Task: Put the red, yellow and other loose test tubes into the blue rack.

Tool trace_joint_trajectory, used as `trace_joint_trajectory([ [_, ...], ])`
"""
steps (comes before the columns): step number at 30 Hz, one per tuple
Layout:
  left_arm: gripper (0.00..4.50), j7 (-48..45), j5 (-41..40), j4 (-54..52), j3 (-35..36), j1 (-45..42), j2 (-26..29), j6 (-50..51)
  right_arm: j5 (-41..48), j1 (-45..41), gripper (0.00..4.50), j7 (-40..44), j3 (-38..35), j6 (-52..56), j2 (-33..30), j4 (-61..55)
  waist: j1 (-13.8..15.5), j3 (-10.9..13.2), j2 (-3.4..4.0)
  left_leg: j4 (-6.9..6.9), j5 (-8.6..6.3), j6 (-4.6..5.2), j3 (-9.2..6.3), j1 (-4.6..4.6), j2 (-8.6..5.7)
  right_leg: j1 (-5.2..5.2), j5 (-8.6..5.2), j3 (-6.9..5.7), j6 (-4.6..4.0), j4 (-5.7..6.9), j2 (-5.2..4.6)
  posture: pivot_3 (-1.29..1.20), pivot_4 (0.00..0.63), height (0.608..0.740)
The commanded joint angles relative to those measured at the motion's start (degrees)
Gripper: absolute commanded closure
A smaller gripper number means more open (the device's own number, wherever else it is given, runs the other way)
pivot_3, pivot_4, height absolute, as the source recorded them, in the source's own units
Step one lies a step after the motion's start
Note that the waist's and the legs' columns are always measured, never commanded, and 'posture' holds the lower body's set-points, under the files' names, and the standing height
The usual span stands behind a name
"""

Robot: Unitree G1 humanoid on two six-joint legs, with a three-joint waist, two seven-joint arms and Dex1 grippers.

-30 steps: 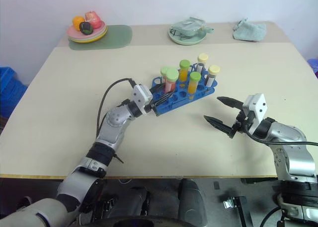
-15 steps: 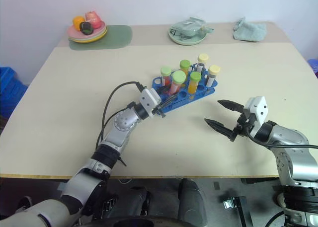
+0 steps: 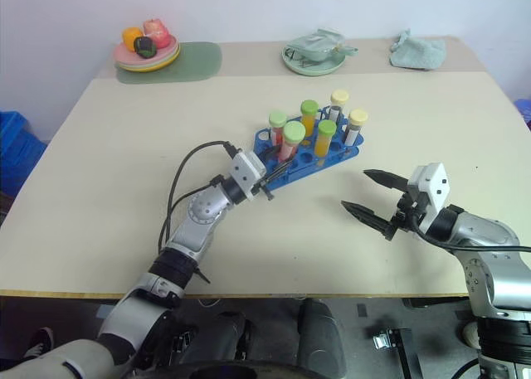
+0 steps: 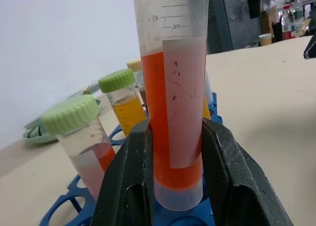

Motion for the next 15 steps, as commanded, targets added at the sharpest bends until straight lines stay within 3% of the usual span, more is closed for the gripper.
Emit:
trace_joint_trajectory([
  [1,3.73,-0.09,-0.12,0.72,-0.97,-1.37,-1.06,-1.62,1.11,-0.54,0.0,-0.37,-1.47,0.24,-0.71,-2.65,0.0,0.0,0.0,0.0,0.0,0.0,0.0,0.02,0.0,0.01,0.0,0.0,0.0,0.0,0.0,0.0,0.15,0.74],
  [15,3.73,1.51,-0.27,4.64,-0.27,-3.57,-1.95,-2.68,1.36,0.62,0.0,-1.09,-2.23,1.17,-0.82,-4.06,-0.02,0.0,0.0,-0.16,-0.01,0.02,0.03,0.34,0.02,0.25,0.0,0.01,0.0,-0.11,0.01,0.0,0.15,0.74],
])
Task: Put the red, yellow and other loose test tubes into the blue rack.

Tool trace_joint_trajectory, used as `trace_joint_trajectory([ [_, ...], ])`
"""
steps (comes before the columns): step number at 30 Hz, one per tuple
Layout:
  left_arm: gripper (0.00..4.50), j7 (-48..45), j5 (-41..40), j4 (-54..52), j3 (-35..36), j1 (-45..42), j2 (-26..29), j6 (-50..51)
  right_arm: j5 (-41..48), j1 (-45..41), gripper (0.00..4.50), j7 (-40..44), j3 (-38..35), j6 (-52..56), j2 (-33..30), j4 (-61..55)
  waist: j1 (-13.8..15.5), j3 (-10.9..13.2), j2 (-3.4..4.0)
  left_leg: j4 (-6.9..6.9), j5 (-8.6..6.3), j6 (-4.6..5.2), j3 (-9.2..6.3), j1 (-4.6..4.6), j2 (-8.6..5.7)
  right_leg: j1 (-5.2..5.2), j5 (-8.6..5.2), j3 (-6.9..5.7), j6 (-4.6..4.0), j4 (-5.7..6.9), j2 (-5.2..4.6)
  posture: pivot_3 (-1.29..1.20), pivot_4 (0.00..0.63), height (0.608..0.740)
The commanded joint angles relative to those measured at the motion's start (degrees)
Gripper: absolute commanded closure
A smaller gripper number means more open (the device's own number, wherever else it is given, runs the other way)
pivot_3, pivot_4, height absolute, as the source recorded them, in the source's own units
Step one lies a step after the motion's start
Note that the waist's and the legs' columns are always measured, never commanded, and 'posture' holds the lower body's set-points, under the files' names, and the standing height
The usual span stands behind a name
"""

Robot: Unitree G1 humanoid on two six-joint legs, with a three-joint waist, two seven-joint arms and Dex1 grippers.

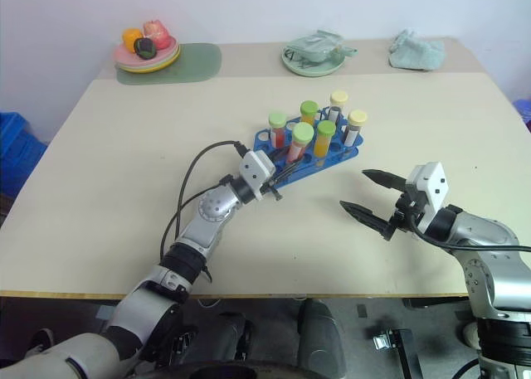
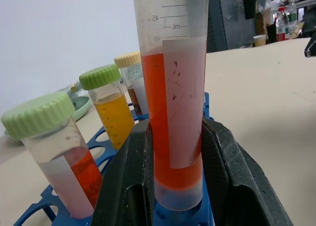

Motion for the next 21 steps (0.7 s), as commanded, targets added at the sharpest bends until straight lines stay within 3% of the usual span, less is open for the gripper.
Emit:
trace_joint_trajectory([
  [1,3.73,0.3,-0.59,-1.63,0.37,-0.69,-0.23,-0.59,1.09,0.28,0.0,-0.3,-2.2,-0.09,-0.79,-2.84,0.0,0.0,0.0,0.0,0.0,0.0,0.0,0.0,0.0,0.0,0.0,0.0,0.0,0.0,0.0,0.0,0.15,0.74],
  [21,3.73,-0.36,-3.19,-6.56,0.41,3.05,-1.89,5.35,0.6,-0.68,0.0,-0.29,-1.53,-0.56,-0.58,-2.0,0.06,0.0,0.0,-0.03,-0.01,0.01,0.02,0.04,0.02,0.04,0.0,0.02,0.0,-0.04,0.02,0.0,0.15,0.74],
])
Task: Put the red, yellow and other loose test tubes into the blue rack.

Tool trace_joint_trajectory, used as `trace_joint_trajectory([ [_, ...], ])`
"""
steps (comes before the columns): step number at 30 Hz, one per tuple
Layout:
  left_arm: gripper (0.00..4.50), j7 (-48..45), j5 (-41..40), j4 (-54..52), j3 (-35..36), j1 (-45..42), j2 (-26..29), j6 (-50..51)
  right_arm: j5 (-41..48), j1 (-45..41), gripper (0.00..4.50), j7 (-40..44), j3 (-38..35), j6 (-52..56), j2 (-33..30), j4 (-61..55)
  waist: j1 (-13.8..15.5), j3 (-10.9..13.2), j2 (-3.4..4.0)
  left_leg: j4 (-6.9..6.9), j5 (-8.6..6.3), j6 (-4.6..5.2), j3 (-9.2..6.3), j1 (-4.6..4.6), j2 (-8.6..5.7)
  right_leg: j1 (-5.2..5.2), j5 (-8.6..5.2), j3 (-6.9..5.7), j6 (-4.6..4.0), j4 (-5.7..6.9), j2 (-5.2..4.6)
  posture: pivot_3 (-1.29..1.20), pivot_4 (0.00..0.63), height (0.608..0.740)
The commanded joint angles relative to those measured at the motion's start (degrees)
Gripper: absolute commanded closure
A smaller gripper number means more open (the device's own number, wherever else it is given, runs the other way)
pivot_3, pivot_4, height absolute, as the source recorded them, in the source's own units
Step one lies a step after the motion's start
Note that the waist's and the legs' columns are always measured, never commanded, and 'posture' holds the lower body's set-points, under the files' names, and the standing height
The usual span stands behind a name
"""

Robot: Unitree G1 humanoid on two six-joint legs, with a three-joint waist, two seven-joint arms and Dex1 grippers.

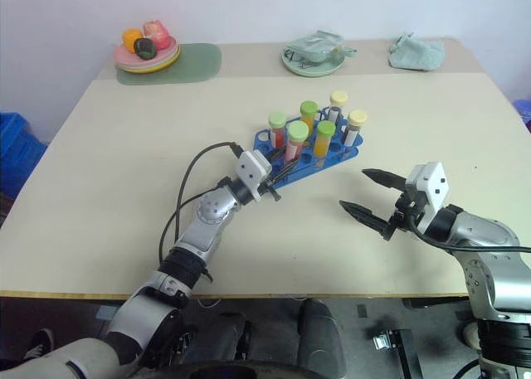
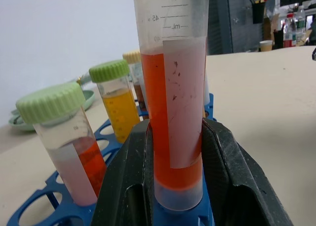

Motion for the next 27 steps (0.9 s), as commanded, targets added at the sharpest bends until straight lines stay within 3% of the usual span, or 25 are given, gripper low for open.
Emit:
trace_joint_trajectory([
  [1,3.73,-0.45,-1.79,-2.46,-0.08,0.61,-1.23,1.58,0.54,-0.85,0.0,0.01,-1.37,-0.65,-0.6,-1.06,0.05,0.0,0.0,0.0,0.0,0.0,0.0,0.01,0.0,0.02,0.0,0.0,0.0,-0.01,0.0,0.0,0.15,0.74],
  [27,3.73,0.26,-3.18,-1.99,1.07,-0.53,-0.56,3.83,0.17,-1.44,0.0,0.1,-0.88,-1.27,-0.06,-0.5,0.07,0.0,0.0,-0.04,-0.01,0.02,0.01,0.13,0.04,0.19,0.0,0.0,0.0,-0.09,0.04,0.0,0.15,0.74],
])
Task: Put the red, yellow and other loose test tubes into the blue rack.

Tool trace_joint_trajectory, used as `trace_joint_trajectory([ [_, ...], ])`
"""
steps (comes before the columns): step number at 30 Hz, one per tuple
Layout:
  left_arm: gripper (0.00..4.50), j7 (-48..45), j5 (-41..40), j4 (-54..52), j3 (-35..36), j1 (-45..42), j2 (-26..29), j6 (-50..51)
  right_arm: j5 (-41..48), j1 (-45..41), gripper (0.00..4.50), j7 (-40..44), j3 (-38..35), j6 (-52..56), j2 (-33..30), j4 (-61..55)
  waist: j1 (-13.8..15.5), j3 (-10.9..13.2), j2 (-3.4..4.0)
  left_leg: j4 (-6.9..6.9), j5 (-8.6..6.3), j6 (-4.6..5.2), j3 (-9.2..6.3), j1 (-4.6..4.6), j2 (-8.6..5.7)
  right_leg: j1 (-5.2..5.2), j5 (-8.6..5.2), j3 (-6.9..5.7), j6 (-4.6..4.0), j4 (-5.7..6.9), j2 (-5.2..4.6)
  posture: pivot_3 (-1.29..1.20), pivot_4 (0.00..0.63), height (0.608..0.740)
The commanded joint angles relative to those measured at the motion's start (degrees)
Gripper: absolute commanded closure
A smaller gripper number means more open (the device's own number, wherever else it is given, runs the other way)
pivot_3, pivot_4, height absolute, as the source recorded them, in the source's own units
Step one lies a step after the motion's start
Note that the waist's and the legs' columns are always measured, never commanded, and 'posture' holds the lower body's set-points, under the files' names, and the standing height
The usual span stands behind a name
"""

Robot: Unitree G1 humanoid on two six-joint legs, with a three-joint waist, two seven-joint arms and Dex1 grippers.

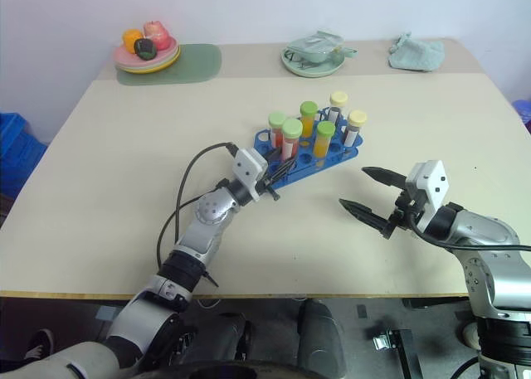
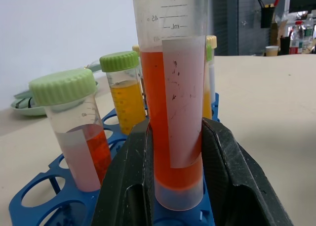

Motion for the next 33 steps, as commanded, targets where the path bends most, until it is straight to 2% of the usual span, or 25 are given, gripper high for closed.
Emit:
trace_joint_trajectory([
  [1,3.73,-0.27,-0.65,0.6,0.48,-1.72,-0.55,0.15,0.31,-0.93,0.0,0.01,-0.88,-1.14,-0.06,-0.56,0.08,0.0,0.0,0.0,0.0,0.0,0.0,0.0,0.0,0.01,0.0,0.0,0.0,0.0,0.0,0.0,0.15,0.74],
  [16,3.73,-1.72,-0.19,-1.28,-0.09,0.22,-0.43,0.28,-0.06,-1.26,0.0,0.19,-0.76,-1.64,0.0,0.33,1.1,0.0,0.0,-0.01,-0.03,0.06,0.06,0.01,0.01,0.07,0.07,0.03,0.11,-0.23,0.04,0.0,0.15,0.74],
  [33,3.73,-2.33,-2.78,-0.67,0.54,-0.38,-1.08,7.15,-0.36,-1.94,0.0,-0.13,-0.2,-2.08,0.26,0.54,1.13,0.0,0.0,-0.04,-0.05,0.09,0.12,0.1,0.04,0.18,0.09,0.07,0.14,-0.29,0.09,0.0,0.15,0.74],
])
